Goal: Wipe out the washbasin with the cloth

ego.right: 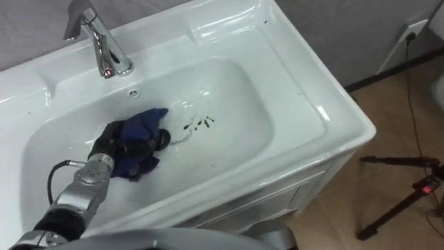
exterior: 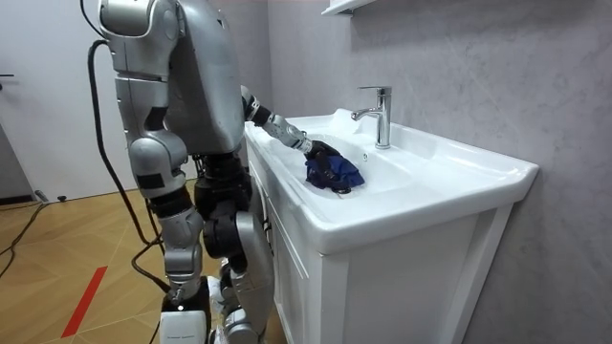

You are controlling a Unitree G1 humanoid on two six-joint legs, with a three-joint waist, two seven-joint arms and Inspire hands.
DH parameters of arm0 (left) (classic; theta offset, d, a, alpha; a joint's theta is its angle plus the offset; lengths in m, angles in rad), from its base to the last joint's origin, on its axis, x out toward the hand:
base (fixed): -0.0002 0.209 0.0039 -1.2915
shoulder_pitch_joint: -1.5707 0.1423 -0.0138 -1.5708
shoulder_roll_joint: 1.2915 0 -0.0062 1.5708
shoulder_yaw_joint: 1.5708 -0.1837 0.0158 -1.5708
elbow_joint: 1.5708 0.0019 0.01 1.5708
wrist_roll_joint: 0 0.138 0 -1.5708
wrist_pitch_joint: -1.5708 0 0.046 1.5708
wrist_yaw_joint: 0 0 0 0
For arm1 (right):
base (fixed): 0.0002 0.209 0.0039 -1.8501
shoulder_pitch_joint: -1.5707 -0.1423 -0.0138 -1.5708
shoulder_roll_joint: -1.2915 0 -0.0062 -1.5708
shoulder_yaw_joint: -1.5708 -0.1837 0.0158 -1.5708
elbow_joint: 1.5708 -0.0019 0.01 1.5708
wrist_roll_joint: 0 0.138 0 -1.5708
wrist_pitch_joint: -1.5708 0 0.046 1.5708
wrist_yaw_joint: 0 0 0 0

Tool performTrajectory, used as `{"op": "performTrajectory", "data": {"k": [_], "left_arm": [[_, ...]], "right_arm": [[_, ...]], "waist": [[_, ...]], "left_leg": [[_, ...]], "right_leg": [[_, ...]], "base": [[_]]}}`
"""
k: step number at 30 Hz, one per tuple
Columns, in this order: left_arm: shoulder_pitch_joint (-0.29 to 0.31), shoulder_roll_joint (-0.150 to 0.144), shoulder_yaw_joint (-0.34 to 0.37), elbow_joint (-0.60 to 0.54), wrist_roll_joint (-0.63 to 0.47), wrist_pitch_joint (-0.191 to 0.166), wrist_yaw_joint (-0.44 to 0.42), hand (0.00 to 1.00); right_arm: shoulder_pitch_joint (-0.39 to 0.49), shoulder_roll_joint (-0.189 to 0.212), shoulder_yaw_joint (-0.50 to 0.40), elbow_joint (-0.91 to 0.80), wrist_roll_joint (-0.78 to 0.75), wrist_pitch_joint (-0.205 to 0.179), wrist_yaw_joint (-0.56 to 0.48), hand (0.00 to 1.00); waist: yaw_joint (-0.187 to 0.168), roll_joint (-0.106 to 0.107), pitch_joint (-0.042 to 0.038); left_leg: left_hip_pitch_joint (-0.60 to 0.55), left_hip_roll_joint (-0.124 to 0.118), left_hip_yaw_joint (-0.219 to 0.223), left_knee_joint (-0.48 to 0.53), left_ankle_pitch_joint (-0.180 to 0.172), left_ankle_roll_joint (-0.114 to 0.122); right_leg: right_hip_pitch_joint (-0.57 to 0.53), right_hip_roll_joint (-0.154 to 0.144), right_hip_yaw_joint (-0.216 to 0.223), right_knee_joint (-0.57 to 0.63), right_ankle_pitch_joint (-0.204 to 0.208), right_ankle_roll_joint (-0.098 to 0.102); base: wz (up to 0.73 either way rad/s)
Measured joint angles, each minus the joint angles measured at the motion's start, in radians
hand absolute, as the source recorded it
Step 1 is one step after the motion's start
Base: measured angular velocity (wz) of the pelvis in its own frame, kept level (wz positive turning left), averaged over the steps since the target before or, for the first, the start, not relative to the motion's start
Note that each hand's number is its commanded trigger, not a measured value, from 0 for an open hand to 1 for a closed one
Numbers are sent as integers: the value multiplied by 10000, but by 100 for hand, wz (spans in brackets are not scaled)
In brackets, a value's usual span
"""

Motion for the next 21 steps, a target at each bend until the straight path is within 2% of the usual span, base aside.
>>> {"op": "performTrajectory", "data": {"k": [3,7,8,12,16,21], "left_arm": [[-183,-55,-68,102,-5,23,178,100],[-330,-69,-186,66,-325,-1,260,100],[-428,-92,-251,60,-394,4,259,100],[-1094,-256,-577,54,-791,4,247,100],[-1390,-305,-568,33,-998,20,246,100],[-1496,-286,-559,90,-1058,254,421,100]], "right_arm": [[20,-1,19,-96,68,20,-5,0],[224,3,4,-164,241,95,-112,0],[247,4,-4,-164,244,188,-113,0],[280,35,-274,-248,333,218,-113,0],[348,31,-301,-343,338,215,-122,0],[495,41,-298,-520,345,216,-136,0]], "waist": [[-294,-26,19],[-632,-34,24],[-737,-37,26],[-1193,-214,148],[-1318,-233,165],[-1325,-231,165]], "left_leg": [[-55,124,403,-12,-56,11],[-28,162,677,-10,-133,12],[-21,167,783,-20,-139,17],[2,186,969,-37,-156,25],[-19,188,1214,-36,-153,25],[17,195,1517,-21,-168,49]], "right_leg": [[-170,96,348,12,69,11],[-227,164,575,-3,148,31],[-269,220,755,-8,176,54],[-351,234,824,-39,228,57],[-498,298,1042,-46,342,71],[-546,346,1325,-46,462,124]], "base": [[-38],[-25],[-20],[-14],[-18],[-16]]}}
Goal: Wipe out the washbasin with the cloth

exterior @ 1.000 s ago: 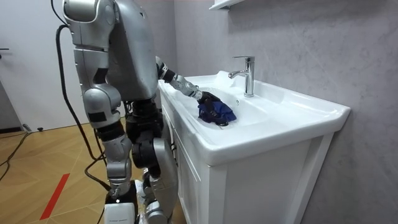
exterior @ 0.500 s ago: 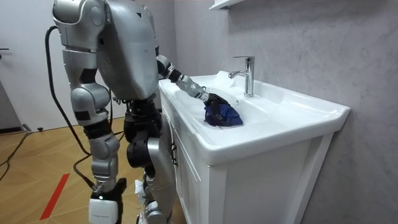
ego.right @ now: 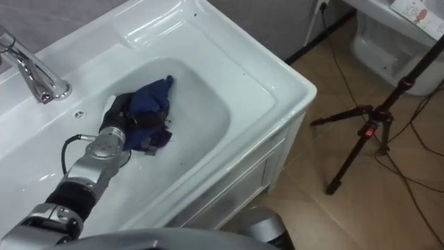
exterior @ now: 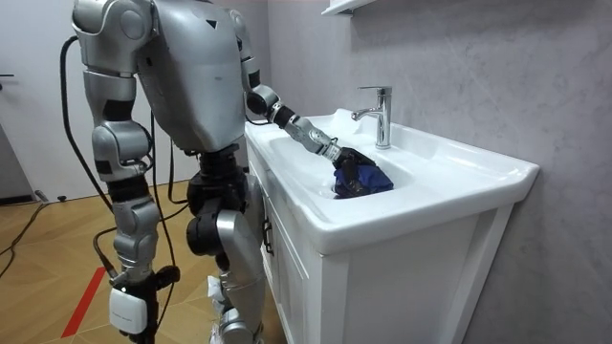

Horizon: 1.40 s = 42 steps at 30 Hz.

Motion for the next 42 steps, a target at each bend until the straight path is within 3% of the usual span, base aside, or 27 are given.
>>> {"op": "performTrajectory", "data": {"k": [9,19,25,32,42], "left_arm": [[-105,3,-4,-2,-371,291,222,100],[-240,-18,-93,211,-1286,360,219,100],[-451,-32,-495,254,-1294,468,218,100],[-962,-57,-878,407,-1303,1013,124,100],[-1067,-44,-973,75,-1458,1160,-120,100]], "right_arm": [[51,-25,41,-66,262,-1,-190,0],[52,-139,192,-95,553,-32,-188,0],[-76,-198,415,85,491,-101,-164,0],[-326,-205,424,193,506,-99,-172,0],[-535,-166,521,39,547,-110,-410,0]], "waist": [[-41,92,9],[-57,282,0],[-70,398,-7],[-83,399,-1],[-95,424,1]], "left_leg": [[7,9,324,29,-29,45],[30,3,497,49,-29,55],[50,-9,341,91,-23,66],[172,-4,231,70,-29,71],[16,-21,-38,96,-28,82]], "right_leg": [[-58,59,313,-30,163,58],[-87,101,514,-41,241,90],[32,91,503,-181,309,109],[265,88,503,-220,280,120],[284,31,329,-368,300,130]], "base": [[-11],[-6],[6],[2],[6]]}}
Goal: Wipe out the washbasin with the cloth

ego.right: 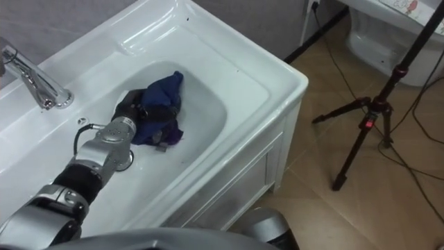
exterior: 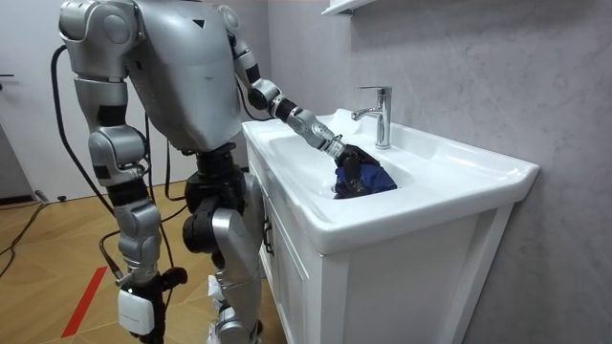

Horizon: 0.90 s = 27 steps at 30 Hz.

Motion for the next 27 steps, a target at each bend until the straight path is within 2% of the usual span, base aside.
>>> {"op": "performTrajectory", "data": {"k": [11,14,19,25,27], "left_arm": [[-34,1,-42,-380,38,131,-357,100],[-34,13,-250,-603,487,151,-412,100],[-31,45,-242,-919,1233,338,-742,100],[109,-27,-235,-886,2530,-17,-942,100],[284,-82,-241,-731,3350,-304,-964,100]], "right_arm": [[-201,45,189,-75,-103,-3,36,0],[-178,69,174,-60,-205,0,53,0],[-179,91,164,-51,-303,2,87,0],[-185,93,282,-69,-241,-19,157,0],[-155,114,314,-40,-259,-13,187,0]], "waist": [[24,-42,-12],[23,-47,-11],[40,-140,45],[166,-244,62],[339,-322,59]], "left_leg": [[-110,-28,-298,-24,5,9],[-178,-34,-404,-24,11,18],[-172,-20,-444,-32,12,15],[-119,-23,-516,-33,13,15],[-38,-31,-549,-46,14,11]], "right_leg": [[35,-84,-275,-155,-28,-3],[62,-126,-409,-206,-31,-3],[176,-141,-507,-325,-31,-9],[257,-129,-503,-308,-60,-34],[363,-121,-527,-311,-72,-41]], "base": [[9],[12],[7],[0],[2]]}}
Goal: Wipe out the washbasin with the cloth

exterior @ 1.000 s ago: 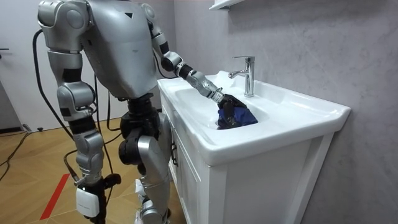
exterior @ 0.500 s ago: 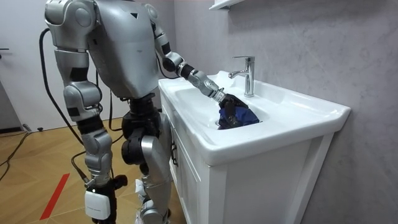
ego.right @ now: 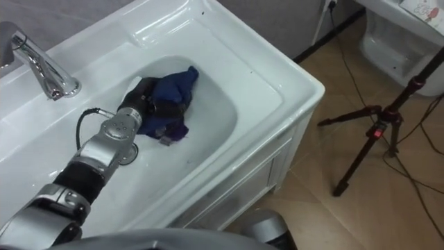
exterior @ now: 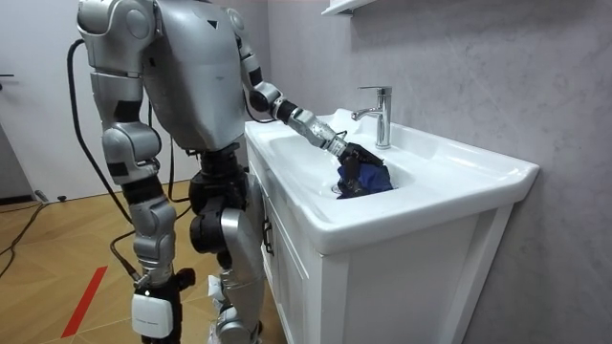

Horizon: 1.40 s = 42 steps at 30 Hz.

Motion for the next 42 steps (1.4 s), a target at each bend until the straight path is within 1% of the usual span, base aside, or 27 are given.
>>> {"op": "performTrajectory", "data": {"k": [1,3,4,5,6,7,9,10,12,13,14,15,16,18,19,20,21,23,25,27,28,32,33,36,38,40,42], "left_arm": [[74,-22,-1,20,225,-65,0,100],[587,-27,68,61,1048,-421,50,100],[695,-29,69,113,1325,-542,73,100],[900,-80,58,232,1899,-702,150,100],[1079,-159,66,211,2623,-772,242,100],[1165,-187,65,177,2933,-802,278,100],[1491,-218,87,176,3751,-1032,552,100],[1550,-218,105,188,3921,-1069,624,100],[1839,-226,359,265,4615,-1208,972,100],[1912,-222,419,316,4865,-1246,1113,100],[2009,-174,479,476,5298,-1259,1481,100],[2174,-37,502,587,5687,-1258,1932,100],[2271,56,532,625,5880,-1258,2153,100],[2635,517,775,970,6905,-1243,3014,100],[2730,632,806,1000,7109,-1242,3250,100],[2899,840,830,1115,7516,-1241,3711,100],[3152,946,837,1116,7920,-1239,4217,100],[3433,972,919,1091,8565,-1233,4714,100],[3461,973,1150,1114,9151,-981,4784,100],[3559,986,1349,1115,9607,-509,4930,100],[3566,986,1360,1118,9707,-407,4933,100],[3599,985,1415,1196,10195,6,4770,100],[3648,988,1446,1196,10198,142,4695,100],[3891,1011,1845,1194,10211,207,4690,100],[3937,1037,1940,1193,10229,206,4746,100],[3937,1046,2061,1181,10606,200,4749,100],[3937,1058,2118,1135,11041,198,4750,100]], "right_arm": [[7,1,-2,1,-17,13,28,0],[5,18,-57,43,-284,-2,64,0],[10,16,-54,57,-327,-17,58,0],[48,7,-51,62,-310,-58,51,0],[63,12,-52,60,-333,-88,57,0],[70,16,-54,62,-336,-88,59,0],[86,49,-78,58,-368,-98,49,0],[86,64,-96,58,-401,-97,47,0],[79,173,-189,161,-641,-88,52,0],[68,200,-241,226,-636,-82,54,0],[33,227,-277,352,-635,-76,61,0],[38,226,-365,401,-646,-38,49,0],[38,224,-430,384,-660,-2,37,0],[34,216,-633,352,-695,45,-2,0],[36,208,-671,354,-695,45,-36,0],[33,197,-729,369,-655,44,-109,0],[-13,170,-825,406,-653,36,-172,0],[-46,135,-844,414,-714,2,-190,0],[-153,117,-1084,417,-926,-20,-171,0],[-332,100,-1622,445,-1190,-97,-181,0],[-368,77,-1653,426,-1192,-94,-181,0],[-397,-177,-1995,298,-1204,-84,-171,0],[-429,-285,-2030,318,-1208,-72,-173,0],[-452,-563,-2273,387,-1182,-104,-176,0],[-461,-671,-2412,436,-1129,-134,-178,0],[-492,-710,-2569,481,-1139,-173,-178,0],[-532,-768,-2782,519,-1133,-199,-182,0]], "waist": [[34,-17,-2],[68,-99,-12],[97,-117,-17],[282,-148,-37],[450,-196,-66],[530,-222,-82],[770,-340,-154],[831,-374,-175],[976,-513,-260],[1030,-547,-280],[1113,-604,-287],[1151,-642,-312],[1163,-643,-312],[1296,-641,-313],[1345,-646,-317],[1460,-650,-319],[1550,-644,-322],[1760,-637,-331],[1958,-571,-371],[1969,-499,-402],[1975,-471,-402],[2164,-172,-461],[2183,-69,-459],[2256,183,-474],[2439,266,-486],[2611,282,-495],[2779,306,-498]], "left_leg": [[21,-2,-10,-6,2,-3],[129,-1,-92,-8,3,-9],[157,2,-126,-6,1,-13],[204,0,-133,-5,-2,-17],[218,-5,-143,0,-2,-18],[223,-5,-147,3,-2,-21],[272,-52,-200,-6,0,-39],[288,-50,-213,-22,4,-47],[326,-39,-305,-41,22,-74],[350,-33,-311,-51,27,-83],[385,-22,-397,-55,34,-102],[390,-16,-458,-55,39,-117],[389,-9,-479,-55,42,-127],[395,29,-513,-99,69,-178],[400,34,-538,-127,82,-198],[395,45,-605,-154,100,-223],[397,56,-650,-161,104,-231],[407,67,-798,-168,107,-241],[407,86,-831,-189,108,-259],[399,92,-896,-182,120,-278],[394,92,-914,-183,121,-279],[368,88,-1007,-183,123,-278],[381,78,-1102,-167,123,-276],[395,43,-1262,-127,126,-272],[397,31,-1286,-109,127,-273],[388,29,-1363,-102,132,-278],[356,4,-1608,-66,136,-275]], "right_leg": [[25,0,-7,0,-2,-1],[91,-1,-61,1,-36,-19],[130,-2,-77,5,-49,-22],[171,-3,-85,37,-89,-29],[181,-3,-101,69,-112,-29],[182,0,-100,91,-123,-36],[267,10,-143,173,-173,-54],[277,11,-156,172,-178,-61],[344,5,-289,182,-198,-98],[363,7,-321,183,-200,-110],[444,13,-389,168,-205,-132],[467,16,-441,160,-228,-157],[476,16,-471,157,-233,-166],[458,34,-560,151,-236,-223],[471,37,-598,148,-236,-237],[483,37,-674,135,-242,-262],[498,57,-682,125,-258,-287],[521,88,-685,89,-266,-313],[475,121,-666,13,-245,-350],[471,126,-720,-8,-243,-356],[477,125,-734,-7,-243,-357],[513,99,-840,3,-237,-367],[613,64,-969,-14,-240,-371],[624,15,-1093,-8,-285,-385],[589,1,-1120,24,-347,-390],[591,-13,-1188,41,-367,-405],[611,-14,-1248,35,-366,-409]], "base": [[5],[7],[6],[4],[0],[4],[6],[8],[10],[12],[14],[15],[11],[2],[7],[11],[11],[3],[0],[5],[9],[5],[11],[11],[6],[3],[7]]}}
